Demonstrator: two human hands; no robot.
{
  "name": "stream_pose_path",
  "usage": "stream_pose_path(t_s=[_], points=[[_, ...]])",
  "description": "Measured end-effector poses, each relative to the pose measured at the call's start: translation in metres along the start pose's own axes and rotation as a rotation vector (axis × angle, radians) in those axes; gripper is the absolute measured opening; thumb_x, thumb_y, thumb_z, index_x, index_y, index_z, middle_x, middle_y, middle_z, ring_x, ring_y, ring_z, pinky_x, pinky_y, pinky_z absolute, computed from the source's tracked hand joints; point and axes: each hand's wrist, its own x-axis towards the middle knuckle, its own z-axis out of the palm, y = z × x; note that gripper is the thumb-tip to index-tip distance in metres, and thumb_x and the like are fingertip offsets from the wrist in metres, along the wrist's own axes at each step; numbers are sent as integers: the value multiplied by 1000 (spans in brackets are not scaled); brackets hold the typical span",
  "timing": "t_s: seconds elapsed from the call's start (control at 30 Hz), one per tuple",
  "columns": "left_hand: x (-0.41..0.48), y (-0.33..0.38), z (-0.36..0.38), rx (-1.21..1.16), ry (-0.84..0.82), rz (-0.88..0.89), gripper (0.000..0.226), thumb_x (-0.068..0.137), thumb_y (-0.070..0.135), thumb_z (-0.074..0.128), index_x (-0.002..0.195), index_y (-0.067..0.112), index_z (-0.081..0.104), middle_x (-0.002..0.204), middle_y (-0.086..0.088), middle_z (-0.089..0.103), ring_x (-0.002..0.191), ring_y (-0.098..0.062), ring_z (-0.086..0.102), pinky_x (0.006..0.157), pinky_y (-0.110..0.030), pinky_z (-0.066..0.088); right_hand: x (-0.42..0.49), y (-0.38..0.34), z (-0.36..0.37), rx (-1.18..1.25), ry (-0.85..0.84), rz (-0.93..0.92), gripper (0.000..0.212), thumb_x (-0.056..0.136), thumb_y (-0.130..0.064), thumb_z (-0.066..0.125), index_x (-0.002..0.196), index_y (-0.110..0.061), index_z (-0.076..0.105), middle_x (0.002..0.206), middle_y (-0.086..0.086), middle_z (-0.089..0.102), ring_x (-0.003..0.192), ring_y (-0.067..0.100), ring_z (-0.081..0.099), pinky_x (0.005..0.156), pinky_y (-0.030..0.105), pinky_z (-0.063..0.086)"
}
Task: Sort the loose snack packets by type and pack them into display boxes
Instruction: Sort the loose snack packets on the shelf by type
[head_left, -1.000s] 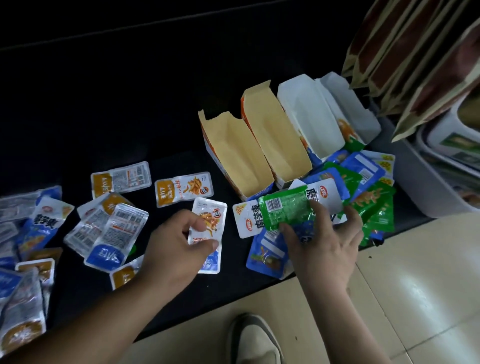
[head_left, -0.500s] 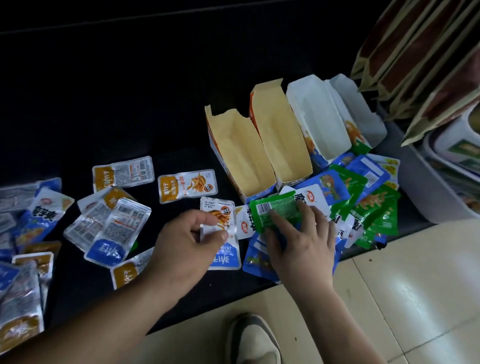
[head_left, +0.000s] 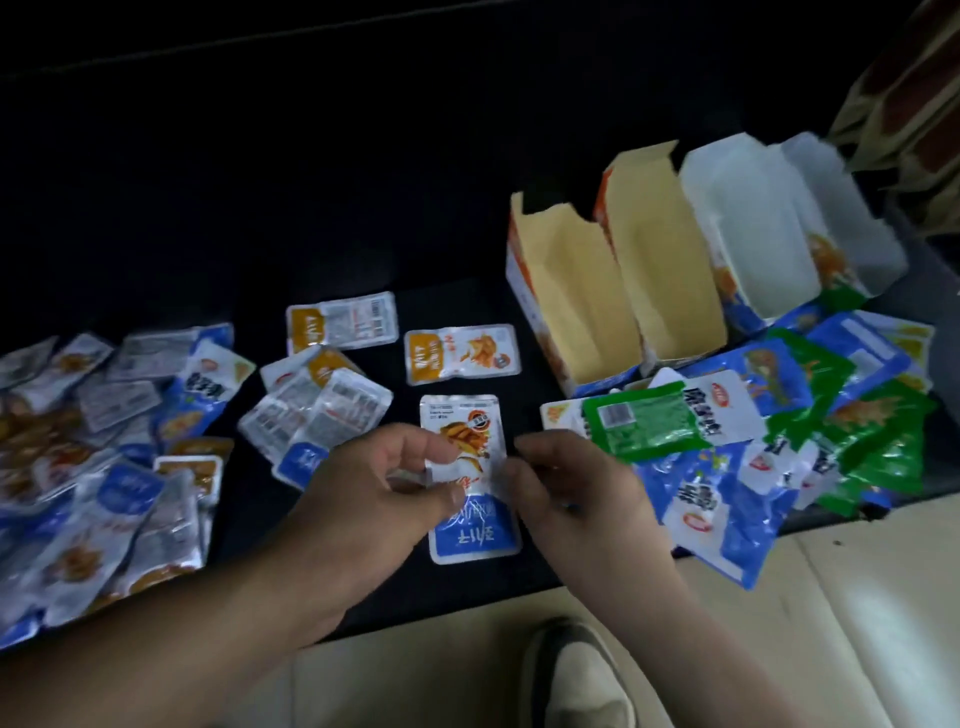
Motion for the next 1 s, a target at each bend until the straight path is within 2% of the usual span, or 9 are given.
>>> stream_pose_path(t_s=[0.07,0.23,0.37,0.57,0.67,0.73,0.83,0.93,1.0], points=[[-6,-12,-17,-26,44,-62,28,82,15,86,86,40,75,91,13,76,81,-10,75,77,-35,64,1,-12,24,141,-183,108,10,90,-25,78,93,-25,68,82,-11,76,79,4,72,75,30,59],[-24,-55,-45,-165,188,-235,18,85,1,81,88,18,73,86,-8,78,74,-22,76,66,-41,64,1,-27,66,59,-390,-18,11,86,-14,78,83,-23,72,83,-15,76,79,0,72,76,27,59],[-30,-87,-60,-189,354,-301,16,88,12,78,96,23,70,86,1,76,74,-17,74,65,-37,63,8,-11,79,-345,-288,-159,17,79,-15,73,82,-30,66,86,-16,68,85,8,67,74,35,58],[-27,-110,-65,-297,365,-274,16,90,19,77,99,28,67,90,3,76,78,-13,74,58,-30,60,28,-18,97,-626,-386,-331,68,76,-26,87,139,-27,60,142,-5,59,141,19,46,117,37,37],[-21,-114,-70,-360,379,-264,19,87,17,81,95,27,67,81,9,76,76,-7,75,64,-38,65,32,-23,104,-760,-382,-341,63,71,-30,91,130,-28,67,123,-5,64,118,20,59,96,33,49],[-20,-115,-73,-408,369,-277,25,84,16,84,96,26,65,83,9,76,81,-6,76,69,-45,66,31,-37,105,-704,-412,-226,34,79,-27,84,110,-36,72,106,-15,66,103,9,62,83,25,53],[-19,-118,-83,-544,381,-260,44,81,10,86,111,27,59,93,2,78,83,-10,77,63,-35,64,27,-52,107,-384,-425,111,13,87,-17,76,85,-30,73,81,-16,73,77,-2,69,60,14,50],[-19,-109,-90,-705,341,-207,53,84,0,79,123,27,54,90,-1,80,79,-13,78,59,-31,62,14,-68,116,-53,-348,254,9,91,-10,73,88,-19,71,78,-7,77,69,4,73,51,14,49],[-17,-103,-89,-702,329,-197,40,89,1,75,122,21,63,93,0,81,83,-15,79,65,-37,64,4,-83,125,143,-377,332,7,94,-7,69,92,-14,72,82,0,79,72,9,75,53,16,52]])
